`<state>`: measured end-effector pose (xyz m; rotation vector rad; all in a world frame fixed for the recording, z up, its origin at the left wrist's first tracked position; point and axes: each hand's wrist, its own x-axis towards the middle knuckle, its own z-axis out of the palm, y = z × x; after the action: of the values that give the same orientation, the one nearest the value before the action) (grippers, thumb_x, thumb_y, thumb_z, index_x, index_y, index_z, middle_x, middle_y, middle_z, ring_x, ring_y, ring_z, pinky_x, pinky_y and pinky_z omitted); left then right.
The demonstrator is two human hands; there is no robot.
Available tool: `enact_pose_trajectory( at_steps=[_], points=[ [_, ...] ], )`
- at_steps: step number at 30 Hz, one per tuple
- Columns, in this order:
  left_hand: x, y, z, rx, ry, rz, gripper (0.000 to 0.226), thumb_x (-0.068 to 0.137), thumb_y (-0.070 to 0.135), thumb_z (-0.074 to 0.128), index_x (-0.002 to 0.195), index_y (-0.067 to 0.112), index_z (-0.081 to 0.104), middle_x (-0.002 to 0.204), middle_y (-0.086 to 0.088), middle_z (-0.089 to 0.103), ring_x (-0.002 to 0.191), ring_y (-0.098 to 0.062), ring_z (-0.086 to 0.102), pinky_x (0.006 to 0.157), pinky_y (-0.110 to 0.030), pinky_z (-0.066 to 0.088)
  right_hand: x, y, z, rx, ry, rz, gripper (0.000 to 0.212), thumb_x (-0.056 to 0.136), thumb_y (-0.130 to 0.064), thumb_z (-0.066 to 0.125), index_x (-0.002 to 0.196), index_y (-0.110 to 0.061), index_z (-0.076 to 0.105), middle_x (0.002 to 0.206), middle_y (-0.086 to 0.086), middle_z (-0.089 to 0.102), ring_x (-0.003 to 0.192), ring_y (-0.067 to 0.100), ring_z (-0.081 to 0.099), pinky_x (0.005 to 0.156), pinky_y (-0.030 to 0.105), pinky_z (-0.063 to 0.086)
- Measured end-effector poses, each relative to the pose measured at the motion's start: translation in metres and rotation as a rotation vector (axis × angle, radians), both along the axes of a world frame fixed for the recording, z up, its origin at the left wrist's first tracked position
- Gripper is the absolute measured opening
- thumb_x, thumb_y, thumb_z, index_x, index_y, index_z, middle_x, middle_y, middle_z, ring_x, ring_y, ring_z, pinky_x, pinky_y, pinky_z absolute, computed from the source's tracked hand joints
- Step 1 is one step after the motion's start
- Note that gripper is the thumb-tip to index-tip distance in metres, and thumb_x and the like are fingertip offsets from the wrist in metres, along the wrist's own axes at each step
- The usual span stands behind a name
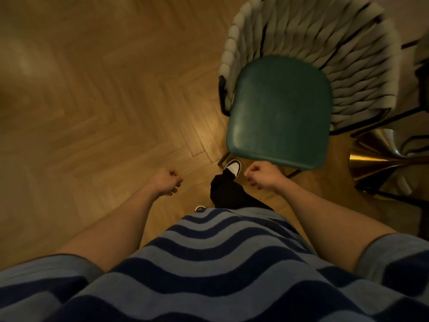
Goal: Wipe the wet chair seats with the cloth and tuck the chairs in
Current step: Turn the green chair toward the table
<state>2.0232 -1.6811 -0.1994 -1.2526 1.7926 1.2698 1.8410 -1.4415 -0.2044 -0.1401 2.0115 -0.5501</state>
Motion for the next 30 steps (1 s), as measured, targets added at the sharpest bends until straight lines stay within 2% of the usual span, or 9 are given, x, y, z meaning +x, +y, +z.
enact_pose_trajectory(
  at_steps=[5, 9, 12, 14, 18, 22, 24, 27, 30],
  points=[
    [-0.091, -0.045, -0.007, 0.003, 0.006, -0.148, 0.016, 0.099, 0.022, 0.053, 0.100, 0.006, 0.059, 0.090, -0.010, 0.063, 0.071, -0.019, 0.058, 0.062, -0.029, 0.048, -0.062, -0.028, -0.008, 0.014, -0.021, -0.076, 0.011, 0.098, -0.023, 0.065, 0.100, -0.014, 0.070, 0.099, 0.006, 0.074, 0.093, 0.023, 0.072, 0.078, 0.036, 0.058],
    [-0.166, -0.077, -0.010, -0.003, 0.029, -0.255, 0.015, 0.098, 0.024, 0.054, 0.101, 0.010, 0.061, 0.090, -0.009, 0.065, 0.075, -0.020, 0.061, 0.065, -0.032, 0.051, -0.111, -0.048, -0.011, 0.011, -0.009, -0.100, 0.008, 0.094, -0.023, 0.068, 0.086, -0.022, 0.071, 0.090, -0.002, 0.072, 0.093, 0.022, 0.069, 0.079, 0.033, 0.055],
    [-0.222, -0.098, -0.011, -0.010, 0.051, -0.367, 0.008, 0.095, 0.022, 0.058, 0.094, 0.014, 0.061, 0.083, -0.008, 0.064, 0.070, -0.019, 0.059, 0.062, -0.032, 0.050, -0.145, -0.063, -0.010, 0.014, -0.010, -0.124, 0.007, 0.094, -0.022, 0.067, 0.095, -0.019, 0.074, 0.095, 0.000, 0.073, 0.094, 0.022, 0.069, 0.082, 0.034, 0.057],
    [-0.265, -0.111, -0.011, -0.080, 0.105, -0.514, 0.006, 0.093, 0.020, 0.062, 0.091, 0.014, 0.062, 0.085, -0.008, 0.065, 0.069, -0.017, 0.059, 0.060, -0.029, 0.047, -0.165, -0.076, -0.008, 0.012, -0.028, -0.171, 0.010, 0.094, -0.019, 0.065, 0.095, -0.016, 0.074, 0.088, 0.000, 0.073, 0.090, 0.023, 0.071, 0.075, 0.034, 0.058],
    [-0.356, -0.140, -0.016, -0.330, 0.195, -0.981, 0.024, 0.090, 0.023, 0.062, 0.111, 0.012, 0.062, 0.107, -0.009, 0.061, 0.094, -0.026, 0.058, 0.074, -0.031, 0.043, -0.206, -0.111, -0.008, -0.004, -0.033, -0.253, 0.013, 0.095, -0.018, 0.063, 0.095, -0.013, 0.074, 0.090, 0.006, 0.074, 0.093, 0.025, 0.073, 0.069, 0.032, 0.057],
    [-0.446, -0.173, -0.017, -0.535, 0.403, -1.445, 0.053, 0.083, 0.025, 0.064, 0.134, 0.021, 0.049, 0.134, -0.009, 0.043, 0.121, -0.031, 0.042, 0.096, -0.041, 0.041, -0.242, -0.158, -0.008, -0.033, -0.039, -0.361, 0.015, 0.097, -0.023, 0.065, 0.085, -0.017, 0.070, 0.086, 0.005, 0.072, 0.092, 0.025, 0.070, 0.082, 0.040, 0.059],
    [-0.490, -0.184, -0.012, -0.582, 0.466, -1.700, 0.064, 0.080, 0.024, 0.067, 0.139, 0.023, 0.044, 0.142, -0.008, 0.037, 0.132, -0.029, 0.032, 0.105, -0.041, 0.034, -0.255, -0.186, -0.007, -0.037, -0.055, -0.427, 0.021, 0.098, -0.025, 0.064, 0.085, -0.010, 0.069, 0.084, 0.010, 0.070, 0.089, 0.028, 0.068, 0.084, 0.042, 0.057],
    [-0.550, -0.193, -0.008, -0.620, 0.501, -2.062, 0.062, 0.079, 0.026, 0.064, 0.138, 0.025, 0.045, 0.139, -0.006, 0.039, 0.137, -0.029, 0.025, 0.116, -0.044, 0.018, -0.271, -0.229, -0.005, 0.000, -0.089, -0.474, 0.040, 0.099, -0.033, 0.064, 0.117, 0.003, 0.066, 0.116, 0.025, 0.068, 0.103, 0.037, 0.064, 0.086, 0.044, 0.052],
    [-0.597, -0.195, -0.016, -0.630, 0.509, -2.348, 0.059, 0.083, 0.027, 0.060, 0.140, 0.026, 0.045, 0.144, -0.006, 0.038, 0.142, -0.028, 0.018, 0.119, -0.049, 0.003, -0.277, -0.264, -0.016, 0.012, -0.193, -0.527, 0.061, 0.095, -0.043, 0.067, 0.144, -0.010, 0.050, 0.144, 0.011, 0.055, 0.128, 0.028, 0.055, 0.103, 0.036, 0.046]
  ],
)
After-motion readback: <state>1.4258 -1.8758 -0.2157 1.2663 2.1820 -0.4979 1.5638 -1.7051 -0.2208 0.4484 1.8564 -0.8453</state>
